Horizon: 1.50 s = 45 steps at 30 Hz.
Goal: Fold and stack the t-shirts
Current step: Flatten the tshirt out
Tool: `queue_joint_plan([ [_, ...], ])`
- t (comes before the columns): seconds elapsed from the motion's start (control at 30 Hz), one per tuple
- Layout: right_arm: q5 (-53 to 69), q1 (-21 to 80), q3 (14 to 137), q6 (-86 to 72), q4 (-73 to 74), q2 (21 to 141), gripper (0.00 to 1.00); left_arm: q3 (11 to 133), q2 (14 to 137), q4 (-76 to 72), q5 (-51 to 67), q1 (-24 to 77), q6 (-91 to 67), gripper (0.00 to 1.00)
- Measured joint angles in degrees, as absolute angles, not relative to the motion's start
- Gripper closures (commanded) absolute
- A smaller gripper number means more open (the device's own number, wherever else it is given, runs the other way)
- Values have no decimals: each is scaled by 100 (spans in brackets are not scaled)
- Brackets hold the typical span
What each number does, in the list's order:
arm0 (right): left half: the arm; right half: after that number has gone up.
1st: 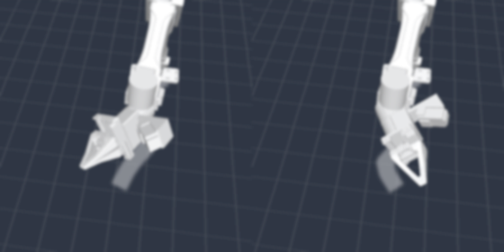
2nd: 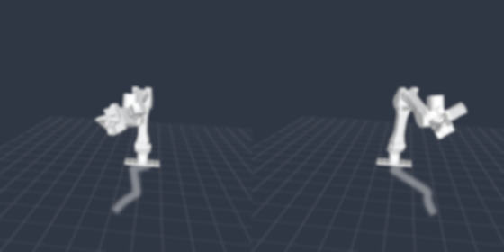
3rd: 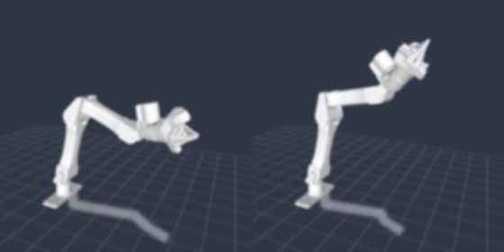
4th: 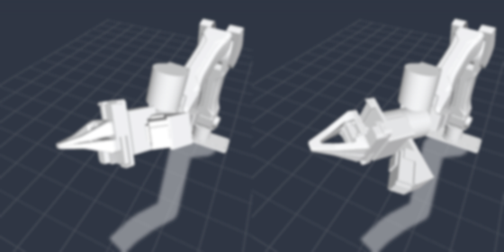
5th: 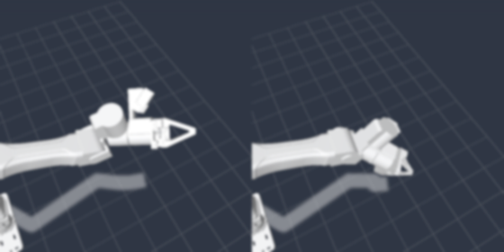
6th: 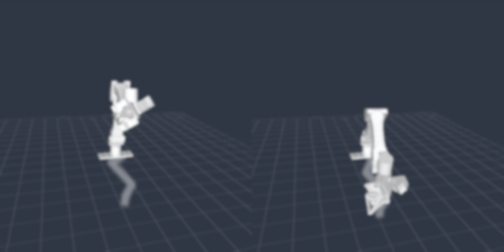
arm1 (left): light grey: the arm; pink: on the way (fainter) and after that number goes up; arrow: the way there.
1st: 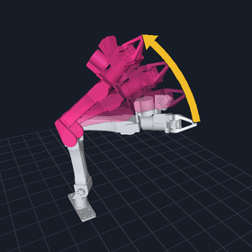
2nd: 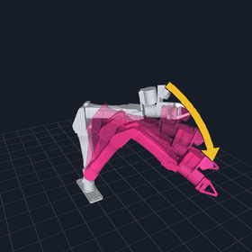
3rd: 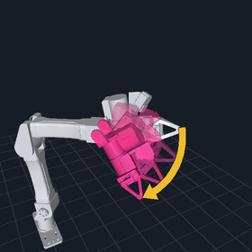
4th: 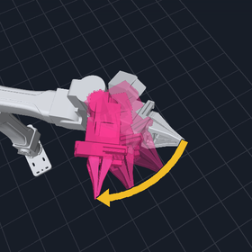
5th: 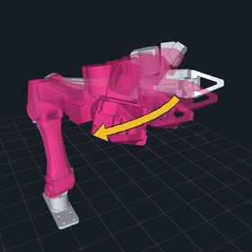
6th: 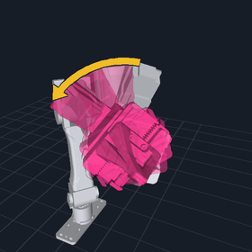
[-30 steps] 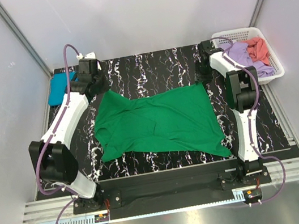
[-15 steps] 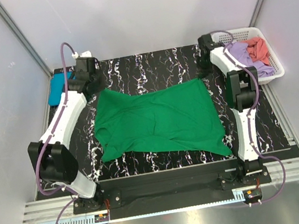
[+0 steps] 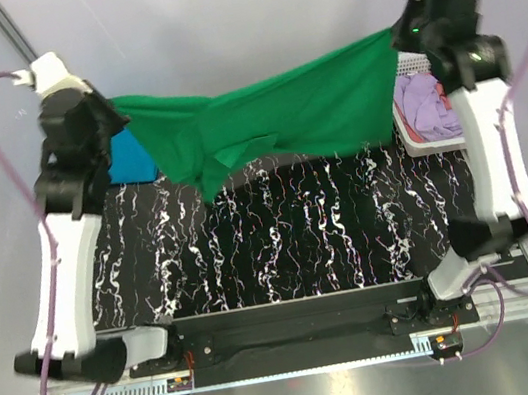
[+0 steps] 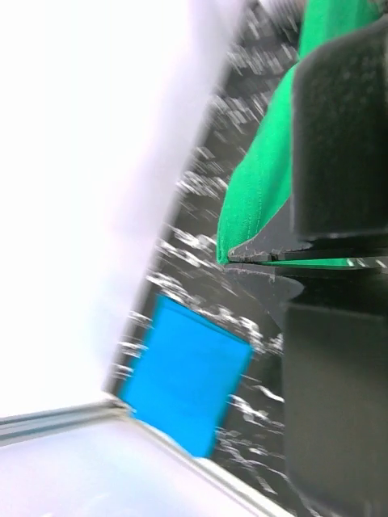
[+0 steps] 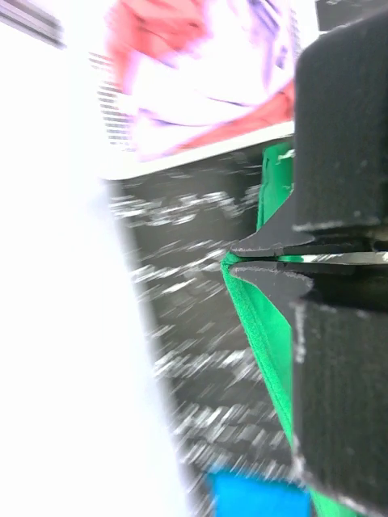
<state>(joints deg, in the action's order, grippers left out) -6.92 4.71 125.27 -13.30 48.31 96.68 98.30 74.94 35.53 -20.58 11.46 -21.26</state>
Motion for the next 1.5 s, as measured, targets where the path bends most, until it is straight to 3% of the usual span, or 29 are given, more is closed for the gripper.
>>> queue_joint_plan([
  [0.27,-655,471,12923,-1435,4600,8110,100,10304,6316,3225,-1651,1146,-2283,100],
  [0.53,-701,471,12835,-1564,4945,7682,100,11102,6139,3662,-937,1146,-2379,100],
  [1.17,-180,471,12794,-1935,6309,5264,100,12243,5339,4821,126,1144,-3020,100],
  [1.37,-143,471,13104,-2178,6222,5177,100,13183,5596,5070,386,1144,-3203,100],
  [1.5,-40,471,12766,-2283,5887,5188,100,13032,5623,4991,360,1144,-3159,100],
])
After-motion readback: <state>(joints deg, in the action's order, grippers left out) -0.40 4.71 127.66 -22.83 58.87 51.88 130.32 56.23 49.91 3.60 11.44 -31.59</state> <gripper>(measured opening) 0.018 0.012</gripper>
